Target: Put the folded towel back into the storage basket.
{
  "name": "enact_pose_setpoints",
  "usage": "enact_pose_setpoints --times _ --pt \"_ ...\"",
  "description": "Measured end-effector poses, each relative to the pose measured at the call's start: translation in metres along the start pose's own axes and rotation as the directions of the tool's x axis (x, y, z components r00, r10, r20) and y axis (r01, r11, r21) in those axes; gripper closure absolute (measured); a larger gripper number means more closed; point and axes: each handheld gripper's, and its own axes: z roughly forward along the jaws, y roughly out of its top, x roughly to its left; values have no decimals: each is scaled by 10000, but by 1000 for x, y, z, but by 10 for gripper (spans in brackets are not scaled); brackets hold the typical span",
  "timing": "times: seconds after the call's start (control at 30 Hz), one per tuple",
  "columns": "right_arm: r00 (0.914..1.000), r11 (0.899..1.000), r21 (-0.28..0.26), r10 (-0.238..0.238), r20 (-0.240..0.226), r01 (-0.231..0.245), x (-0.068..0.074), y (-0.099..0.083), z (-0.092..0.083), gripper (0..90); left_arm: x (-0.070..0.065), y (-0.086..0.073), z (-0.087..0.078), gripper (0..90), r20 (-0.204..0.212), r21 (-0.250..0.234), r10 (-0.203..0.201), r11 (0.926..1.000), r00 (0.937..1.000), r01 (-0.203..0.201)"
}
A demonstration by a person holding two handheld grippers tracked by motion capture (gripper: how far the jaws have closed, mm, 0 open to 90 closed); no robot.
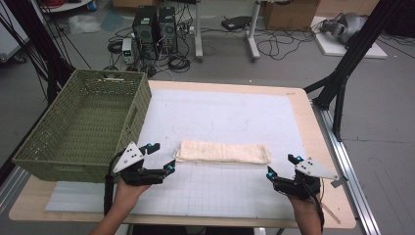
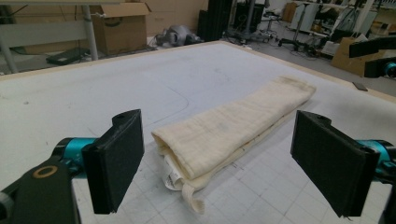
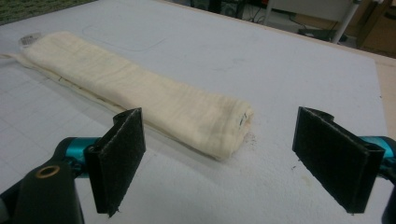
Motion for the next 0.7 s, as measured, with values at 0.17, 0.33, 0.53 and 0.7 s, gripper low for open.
enact_pose_setpoints --times 0.17,0.33,0.53,0.7 --pt "10000 10000 62 -12 -33 12 0 0 1 157 -2 2 2 178 43 192 62 9998 10000 -63" --pt "10000 10000 69 16 -79 -15 0 0 2 158 -2 8 5 178 448 211 -449 9988 9980 440" --pt "9999 10000 18 80 -121 -80 0 0 2 159 -1 16 8 177 599 371 -436 9985 9973 414" --pt "9999 10000 27 68 -116 -68 0 0 1 159 1 22 13 176 528 499 -315 9983 9981 289"
